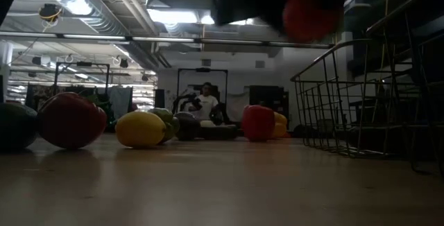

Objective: Sort produce into baskets
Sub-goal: Put the orange tomato into the bottom wire basket

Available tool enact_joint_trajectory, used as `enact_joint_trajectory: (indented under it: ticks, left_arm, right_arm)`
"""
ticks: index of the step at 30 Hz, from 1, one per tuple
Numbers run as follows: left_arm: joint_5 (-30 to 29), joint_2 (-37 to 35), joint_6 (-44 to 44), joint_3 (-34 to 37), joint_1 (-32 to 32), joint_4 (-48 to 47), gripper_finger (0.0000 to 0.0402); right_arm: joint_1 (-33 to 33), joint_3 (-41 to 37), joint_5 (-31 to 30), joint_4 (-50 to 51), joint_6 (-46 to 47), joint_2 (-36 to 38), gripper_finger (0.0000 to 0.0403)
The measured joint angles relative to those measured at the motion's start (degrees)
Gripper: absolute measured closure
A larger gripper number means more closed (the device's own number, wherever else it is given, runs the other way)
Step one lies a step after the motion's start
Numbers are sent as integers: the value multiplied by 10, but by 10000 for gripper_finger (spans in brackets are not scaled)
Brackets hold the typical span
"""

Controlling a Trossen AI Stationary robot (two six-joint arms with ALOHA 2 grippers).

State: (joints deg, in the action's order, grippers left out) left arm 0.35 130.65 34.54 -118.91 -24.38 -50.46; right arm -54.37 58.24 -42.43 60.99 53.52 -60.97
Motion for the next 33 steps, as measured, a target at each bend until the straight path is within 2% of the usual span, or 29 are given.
enact_joint_trajectory:
  ticks: [4,8,13,20,26,33]
  left_arm:
    - [28,0,0,-30,-2,2,259]
    - [31,0,0,-45,-3,32,258]
    - [19,0,0,-44,-3,133,254]
    - [-13,0,-17,-44,-1,216,254]
    - [-25,32,-51,-44,-2,321,250]
    - [-25,52,-97,-43,1,344,244]
  right_arm:
    - [0,0,0,0,0,0,78]
    - [0,0,0,0,0,0,78]
    - [0,0,0,0,0,0,78]
    - [0,0,0,0,0,0,78]
    - [0,0,0,0,0,0,78]
    - [0,0,0,0,0,0,78]
